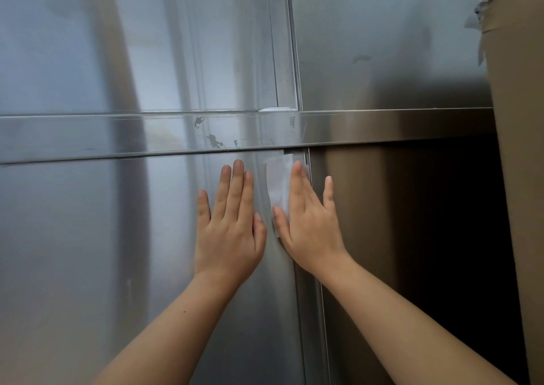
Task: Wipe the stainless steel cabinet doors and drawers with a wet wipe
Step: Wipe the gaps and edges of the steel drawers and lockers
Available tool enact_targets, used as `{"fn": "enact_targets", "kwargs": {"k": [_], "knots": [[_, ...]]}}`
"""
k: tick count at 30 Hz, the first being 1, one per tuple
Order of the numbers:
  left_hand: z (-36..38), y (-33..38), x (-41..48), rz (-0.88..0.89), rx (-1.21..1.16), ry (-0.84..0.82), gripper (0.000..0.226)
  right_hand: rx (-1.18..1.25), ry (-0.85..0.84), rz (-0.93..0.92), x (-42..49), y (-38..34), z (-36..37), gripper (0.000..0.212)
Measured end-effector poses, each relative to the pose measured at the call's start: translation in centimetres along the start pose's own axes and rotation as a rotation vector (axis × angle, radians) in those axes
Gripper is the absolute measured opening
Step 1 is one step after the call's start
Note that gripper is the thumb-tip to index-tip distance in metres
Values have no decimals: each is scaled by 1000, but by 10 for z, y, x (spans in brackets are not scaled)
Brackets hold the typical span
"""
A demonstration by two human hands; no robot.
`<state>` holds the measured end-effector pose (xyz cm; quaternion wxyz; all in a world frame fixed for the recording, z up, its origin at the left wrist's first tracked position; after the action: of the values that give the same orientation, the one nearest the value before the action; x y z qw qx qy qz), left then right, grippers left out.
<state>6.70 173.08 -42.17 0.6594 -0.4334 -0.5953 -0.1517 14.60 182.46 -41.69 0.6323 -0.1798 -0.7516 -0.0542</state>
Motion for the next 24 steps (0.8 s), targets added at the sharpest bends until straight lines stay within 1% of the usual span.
{"fn": "enact_targets", "kwargs": {"k": [3, 7, 12, 14, 17, 21, 24], "knots": [[0, 1, 0, 1, 6, 0, 59, -39, -51, 2, 0, -2, 1, 59], [0, 1, 0, 7, 12, 4, 59, -84, -47, -36, 5, -3, 4, 61], [-2, 1, 0, 9, 18, 23, 58, -69, -97, -26, 9, -3, 9, 60], [-2, 1, 0, 12, 20, 25, 59, -86, -89, -5, -2, -1, 11, 61], [-3, 1, 0, 8, 21, 16, 59, -125, -56, -37, -11, 1, 10, 59], [-3, 2, 0, 6, 19, 12, 59, -140, -134, -39, 12, 0, 8, 60], [-4, 2, 1, 6, 12, 7, 58, -107, -144, -40, 17, -1, 8, 60]]}}
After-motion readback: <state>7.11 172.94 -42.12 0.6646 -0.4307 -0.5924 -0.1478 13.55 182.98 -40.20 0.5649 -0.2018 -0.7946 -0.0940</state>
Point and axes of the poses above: each hand's wrist, its own x-axis towards the middle knuckle, its own z-axis out of the palm, y = z × x, the point moved 3 cm from there along x, towards the middle knuckle, and after that the axes turned 12 degrees about z, right-handed, at the moved point
